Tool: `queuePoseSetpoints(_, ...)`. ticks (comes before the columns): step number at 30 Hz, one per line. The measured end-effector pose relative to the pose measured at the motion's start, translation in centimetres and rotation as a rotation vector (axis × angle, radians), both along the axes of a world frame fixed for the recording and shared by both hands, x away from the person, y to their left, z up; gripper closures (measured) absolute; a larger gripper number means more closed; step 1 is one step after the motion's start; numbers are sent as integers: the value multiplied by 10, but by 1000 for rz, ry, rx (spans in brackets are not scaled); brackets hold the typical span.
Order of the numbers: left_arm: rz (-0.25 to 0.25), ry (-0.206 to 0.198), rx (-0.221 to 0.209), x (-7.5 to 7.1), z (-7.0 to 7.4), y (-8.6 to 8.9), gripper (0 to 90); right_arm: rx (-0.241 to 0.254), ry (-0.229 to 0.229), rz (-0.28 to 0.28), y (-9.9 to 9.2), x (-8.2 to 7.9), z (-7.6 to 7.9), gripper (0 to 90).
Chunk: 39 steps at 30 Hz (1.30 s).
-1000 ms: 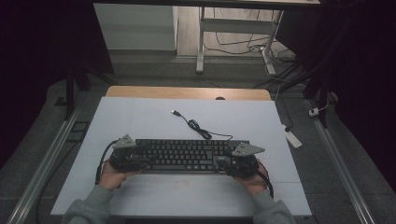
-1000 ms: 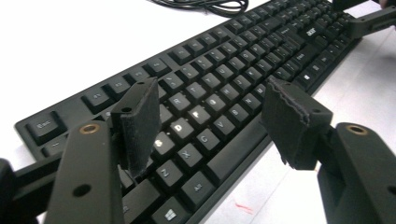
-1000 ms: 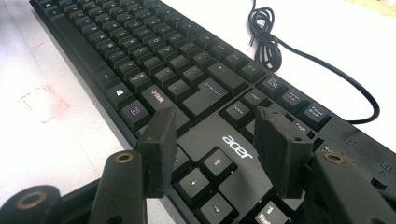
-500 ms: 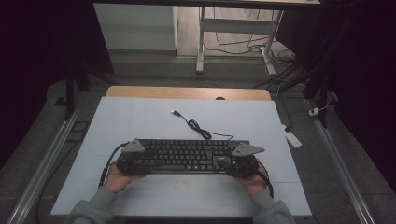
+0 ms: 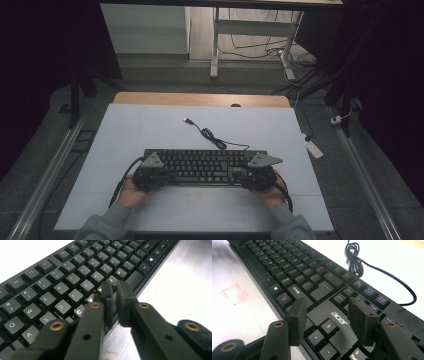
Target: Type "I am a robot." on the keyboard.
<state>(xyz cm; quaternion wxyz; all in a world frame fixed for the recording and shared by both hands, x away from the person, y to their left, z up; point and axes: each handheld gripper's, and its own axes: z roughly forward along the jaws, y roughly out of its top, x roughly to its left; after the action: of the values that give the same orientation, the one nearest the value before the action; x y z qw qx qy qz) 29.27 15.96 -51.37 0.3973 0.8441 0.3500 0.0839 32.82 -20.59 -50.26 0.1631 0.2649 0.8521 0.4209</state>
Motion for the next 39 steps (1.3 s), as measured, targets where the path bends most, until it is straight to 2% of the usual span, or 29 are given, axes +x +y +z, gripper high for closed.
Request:
queuePoseSetpoints(3,-3,5,11,1,-3,-2,883,-1,1,0,0,0,0,497)
queuePoseSetpoints(14,-18,10,55,3,-10,-12,885,-3,3,-1,1,0,-1,497)
queuePoseSetpoints(25,-15,2,62,2,-13,-15,885,-4,2,-2,1,0,-1,497)
queuePoseSetpoints(32,0,-29,2,-1,-3,-6,864,-2,2,0,0,0,0,497)
queuePoseSetpoints(34,7,-35,-18,-1,0,-3,822,-3,3,0,0,0,0,497)
queuePoseSetpoints(39,52,-41,-54,0,5,8,645,-2,2,0,0,0,0,497)
